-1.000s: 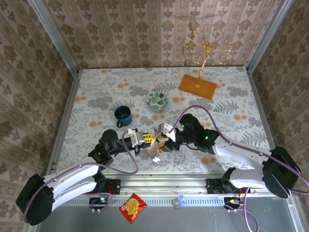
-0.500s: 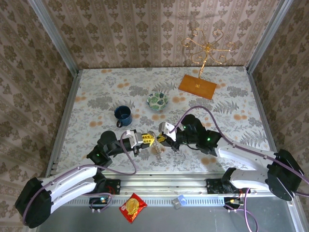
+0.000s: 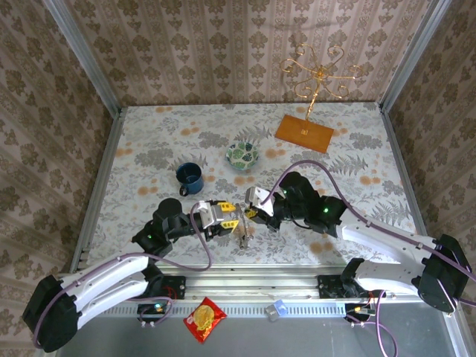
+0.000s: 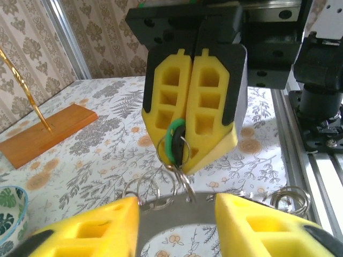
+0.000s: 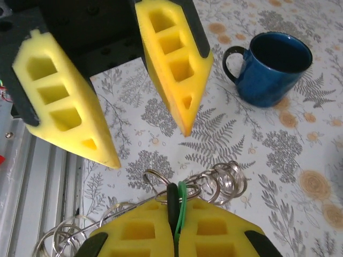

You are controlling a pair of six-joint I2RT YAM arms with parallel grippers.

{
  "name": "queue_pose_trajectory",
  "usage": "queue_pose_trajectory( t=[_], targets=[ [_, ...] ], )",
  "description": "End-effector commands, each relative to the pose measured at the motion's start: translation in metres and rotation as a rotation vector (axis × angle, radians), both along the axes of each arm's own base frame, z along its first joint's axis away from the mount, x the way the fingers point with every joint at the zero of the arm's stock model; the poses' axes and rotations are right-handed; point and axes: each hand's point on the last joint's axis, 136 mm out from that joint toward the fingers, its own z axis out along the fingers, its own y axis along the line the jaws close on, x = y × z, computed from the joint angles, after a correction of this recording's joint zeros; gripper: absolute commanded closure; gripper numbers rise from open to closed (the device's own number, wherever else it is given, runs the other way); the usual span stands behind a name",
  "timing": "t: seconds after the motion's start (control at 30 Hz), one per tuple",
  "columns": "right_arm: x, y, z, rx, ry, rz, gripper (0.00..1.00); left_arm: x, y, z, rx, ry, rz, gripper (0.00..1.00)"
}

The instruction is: Put the keys on the keyring

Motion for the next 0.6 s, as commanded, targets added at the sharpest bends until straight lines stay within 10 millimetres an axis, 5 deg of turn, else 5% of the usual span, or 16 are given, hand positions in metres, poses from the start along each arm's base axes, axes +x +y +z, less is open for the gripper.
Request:
queue_pose_trajectory(
  t=[0.0,0.3,0.57],
  targets=[
    [0.007,-0.005,0.026,-0.014,-0.061,-0.02,1.0,0.008,0.005,0.017,-0.046,-0.048,0.058,0.49],
    [0.006,0.0,0.04,-0.048,-0.052,-0.015,1.0,0.056,0.068,0.047,-0.165,-0.133,0.529,0.32],
    [-0.005,0.063,0.062,0.056,-0.071,0.06,1.0,0.084,0.167,0.087,-0.336,-0.09,1.049,0.28]
  ],
)
